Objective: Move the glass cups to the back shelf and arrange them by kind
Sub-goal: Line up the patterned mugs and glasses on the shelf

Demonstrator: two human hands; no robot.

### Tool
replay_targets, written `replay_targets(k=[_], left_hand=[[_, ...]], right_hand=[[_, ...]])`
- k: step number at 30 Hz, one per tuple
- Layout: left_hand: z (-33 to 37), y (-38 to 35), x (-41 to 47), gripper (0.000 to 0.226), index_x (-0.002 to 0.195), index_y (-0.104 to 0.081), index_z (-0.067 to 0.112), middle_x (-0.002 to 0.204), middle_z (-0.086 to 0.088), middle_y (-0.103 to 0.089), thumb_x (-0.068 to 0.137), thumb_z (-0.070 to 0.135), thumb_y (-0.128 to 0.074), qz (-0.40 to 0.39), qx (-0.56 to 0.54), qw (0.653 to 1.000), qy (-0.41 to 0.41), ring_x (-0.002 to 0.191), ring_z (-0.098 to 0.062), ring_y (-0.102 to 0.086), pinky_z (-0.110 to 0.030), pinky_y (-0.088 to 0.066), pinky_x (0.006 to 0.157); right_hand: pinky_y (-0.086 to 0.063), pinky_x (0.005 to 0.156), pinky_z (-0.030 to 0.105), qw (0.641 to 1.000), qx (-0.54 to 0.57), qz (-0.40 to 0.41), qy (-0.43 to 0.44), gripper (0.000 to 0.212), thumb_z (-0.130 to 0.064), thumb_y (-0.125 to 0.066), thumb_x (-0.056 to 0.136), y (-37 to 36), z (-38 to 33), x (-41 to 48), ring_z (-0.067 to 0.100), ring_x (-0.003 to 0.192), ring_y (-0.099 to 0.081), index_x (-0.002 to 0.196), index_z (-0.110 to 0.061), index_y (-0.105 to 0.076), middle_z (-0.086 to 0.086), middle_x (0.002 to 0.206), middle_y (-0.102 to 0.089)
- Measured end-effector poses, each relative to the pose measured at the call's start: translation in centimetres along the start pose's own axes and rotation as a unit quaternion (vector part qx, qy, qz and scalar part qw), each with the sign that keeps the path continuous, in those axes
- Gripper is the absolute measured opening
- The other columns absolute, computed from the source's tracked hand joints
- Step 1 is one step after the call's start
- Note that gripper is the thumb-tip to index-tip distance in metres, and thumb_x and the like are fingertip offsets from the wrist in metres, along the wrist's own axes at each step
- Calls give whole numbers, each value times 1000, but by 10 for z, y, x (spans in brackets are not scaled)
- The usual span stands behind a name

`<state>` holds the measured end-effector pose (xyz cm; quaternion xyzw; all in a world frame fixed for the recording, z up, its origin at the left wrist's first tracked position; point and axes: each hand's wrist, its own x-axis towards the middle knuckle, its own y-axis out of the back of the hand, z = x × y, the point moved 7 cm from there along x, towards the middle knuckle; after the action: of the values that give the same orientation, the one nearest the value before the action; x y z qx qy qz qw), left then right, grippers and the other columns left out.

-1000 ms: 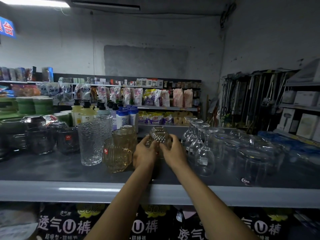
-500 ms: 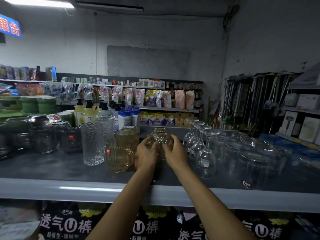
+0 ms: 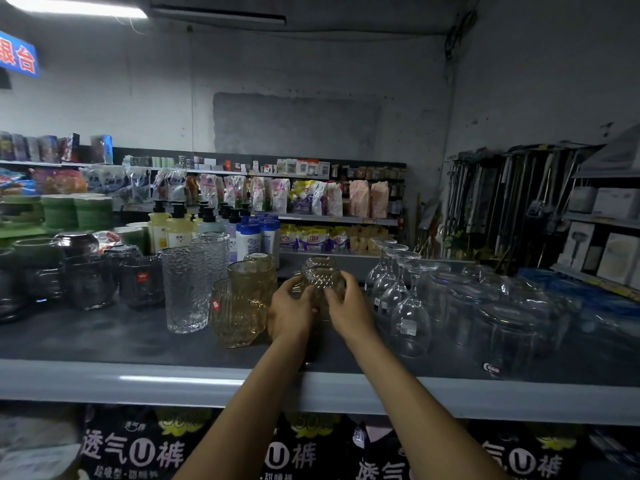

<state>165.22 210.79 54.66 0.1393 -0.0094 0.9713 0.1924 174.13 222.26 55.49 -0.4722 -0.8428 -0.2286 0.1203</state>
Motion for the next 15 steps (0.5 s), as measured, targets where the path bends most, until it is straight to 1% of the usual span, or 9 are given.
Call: replay_targets(k=[3,6,7,10,15], left_hand=[[0,0,-2,39,138,-61,30,128,1,-68,99,33,-67,-3,-2,1000,2,103,-14,-65,-34,-51,88],[2,0,-2,41,139,-60,29,128,1,-67,99,33,-67,-3,5,1000,0,98,-12,-62,-32,-48,84],[2,0,-3,41,139,-60,30,128,2,-67,99,33,-67,-4,7,1000,0,100,-12,-63,-32,-49,84],[2,0,-3,40,138,-60,31,129,2,-69,99,33,-67,-3,10,1000,1,106,-15,-68,-38,-55,92],[1,0,-3,42,140,-59,31,127,1,-70,99,33,-66,-10,10,1000,9,106,-16,-69,-40,-56,94]], right_hand=[[-49,94,32,1000,-1,4,2,41,-19,-59,101,-1,-1,1,22,118,-64,141,-19,-51,4,129,-67],[-46,91,28,1000,-7,4,1,40,-20,-58,102,0,-1,1,21,118,-63,141,-19,-51,3,130,-67],[-45,90,27,1000,-7,5,0,40,-20,-58,102,1,0,1,21,118,-63,141,-19,-51,3,130,-67],[-44,89,27,1000,-6,7,-4,40,-19,-59,101,2,0,1,21,118,-62,141,-19,-52,3,129,-67],[-44,87,26,1000,6,9,-11,40,-19,-61,100,2,0,0,20,116,-63,140,-18,-52,4,128,-67]])
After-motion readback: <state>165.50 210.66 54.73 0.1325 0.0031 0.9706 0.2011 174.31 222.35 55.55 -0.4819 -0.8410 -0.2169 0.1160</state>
